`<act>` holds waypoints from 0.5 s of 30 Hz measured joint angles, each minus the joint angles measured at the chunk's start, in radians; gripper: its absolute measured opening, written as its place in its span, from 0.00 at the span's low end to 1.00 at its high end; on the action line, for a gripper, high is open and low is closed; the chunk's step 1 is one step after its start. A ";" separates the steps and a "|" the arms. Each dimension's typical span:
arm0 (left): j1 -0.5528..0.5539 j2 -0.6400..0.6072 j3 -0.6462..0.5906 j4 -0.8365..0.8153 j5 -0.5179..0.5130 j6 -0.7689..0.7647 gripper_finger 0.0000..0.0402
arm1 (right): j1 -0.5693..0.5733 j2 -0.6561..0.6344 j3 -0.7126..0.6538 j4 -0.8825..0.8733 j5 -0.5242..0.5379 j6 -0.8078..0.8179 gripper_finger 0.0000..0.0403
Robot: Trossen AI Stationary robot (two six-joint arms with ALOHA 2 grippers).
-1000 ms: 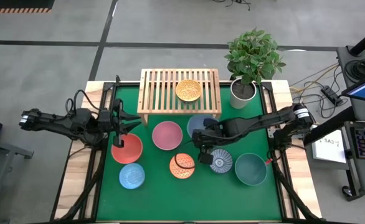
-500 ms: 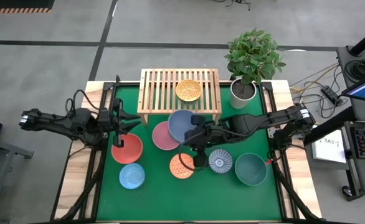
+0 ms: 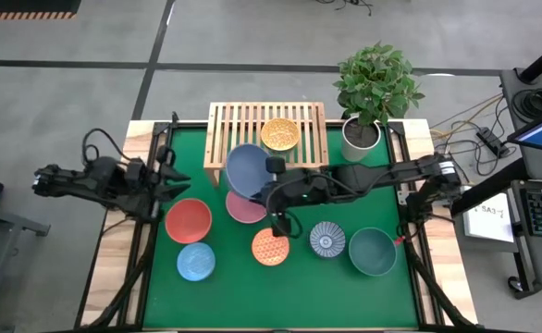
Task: Place and stack bowls onto a shelf
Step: Put the blue bowl on the shelf
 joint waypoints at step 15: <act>-0.002 -0.055 -0.002 -0.042 0.056 -0.029 0.10 | -0.154 0.273 0.299 -0.077 0.002 -0.122 0.02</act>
